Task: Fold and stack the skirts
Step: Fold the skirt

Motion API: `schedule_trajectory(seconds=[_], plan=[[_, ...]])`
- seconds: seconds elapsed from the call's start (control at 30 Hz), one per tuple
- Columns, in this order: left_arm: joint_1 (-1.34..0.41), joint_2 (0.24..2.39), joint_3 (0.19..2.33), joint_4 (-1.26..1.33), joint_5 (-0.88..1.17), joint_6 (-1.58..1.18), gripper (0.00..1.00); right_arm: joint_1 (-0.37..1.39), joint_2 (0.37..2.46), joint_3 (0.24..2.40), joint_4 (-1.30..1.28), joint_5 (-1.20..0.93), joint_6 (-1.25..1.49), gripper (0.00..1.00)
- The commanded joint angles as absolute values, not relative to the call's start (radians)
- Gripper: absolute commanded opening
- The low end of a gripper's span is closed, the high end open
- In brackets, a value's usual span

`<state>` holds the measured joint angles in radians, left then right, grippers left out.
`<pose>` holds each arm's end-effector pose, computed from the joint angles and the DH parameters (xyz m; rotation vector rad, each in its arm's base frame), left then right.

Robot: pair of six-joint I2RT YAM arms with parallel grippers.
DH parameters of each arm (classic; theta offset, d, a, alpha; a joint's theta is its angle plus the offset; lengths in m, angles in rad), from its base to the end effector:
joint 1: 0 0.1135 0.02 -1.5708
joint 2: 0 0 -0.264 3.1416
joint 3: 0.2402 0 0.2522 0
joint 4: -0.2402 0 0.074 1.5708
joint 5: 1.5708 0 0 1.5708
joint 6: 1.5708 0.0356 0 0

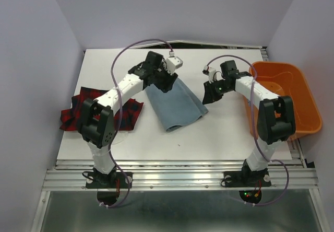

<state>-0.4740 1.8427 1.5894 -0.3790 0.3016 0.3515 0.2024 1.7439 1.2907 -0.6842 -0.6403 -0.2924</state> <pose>0.3779 -0.2058 0.3007 1.0340 1.9402 -0.4005 0.3435 0.0922 0.2272 -0.8102 2.4429 0.8248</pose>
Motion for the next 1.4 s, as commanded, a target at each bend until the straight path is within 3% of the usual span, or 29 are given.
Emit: schedule_trajectory(seconds=[0.0,0.13,0.27,0.47,0.6,0.73,0.9,1.07,1.13,1.2,1.23,1.27,1.37], plan=[[-0.543,1.827,1.451,-0.344,0.321,0.281,0.59,0.210,1.847,1.379,-0.549,-0.571,-0.233,0.27],[-0.572,1.868,1.425,-0.350,0.304,0.302,0.57,0.210,1.948,1.417,-0.534,-0.577,-0.222,0.34],[-0.572,1.954,1.477,-0.413,0.290,0.318,0.55,0.210,1.994,1.372,-0.531,-0.600,-0.222,0.33],[-0.568,2.074,1.548,-0.416,0.239,0.367,0.52,0.210,1.942,1.238,-0.520,-0.598,-0.236,0.19],[-0.555,2.172,1.656,-0.423,0.189,0.411,0.49,0.210,1.864,1.106,-0.515,-0.647,-0.195,0.02],[-0.551,2.212,1.773,-0.405,0.163,0.474,0.49,0.210,1.778,0.977,-0.496,-0.765,-0.129,0.01],[-0.551,2.204,1.879,-0.425,0.208,0.473,0.54,0.264,1.694,0.974,-0.506,-0.934,-0.071,0.01],[-0.561,1.982,1.748,-0.414,0.346,0.382,0.56,0.264,1.626,0.948,-0.488,-0.947,-0.003,0.05],[-0.587,1.878,1.682,-0.391,0.310,0.289,0.57,0.264,1.577,0.930,-0.482,-0.896,0.060,0.07],[-0.645,1.803,1.594,-0.394,0.276,0.241,0.56,0.264,1.543,0.897,-0.471,-0.849,0.103,0.15],[-0.666,1.780,1.562,-0.391,0.259,0.195,0.56,0.264,1.530,0.890,-0.471,-0.821,0.113,0.26],[-0.685,1.760,1.498,-0.384,0.246,0.171,0.56,0.264,1.514,0.879,-0.472,-0.768,0.141,0.30],[-0.782,1.717,1.395,-0.357,0.190,0.102,0.52,0.264,1.512,0.865,-0.472,-0.658,0.176,0.32]])
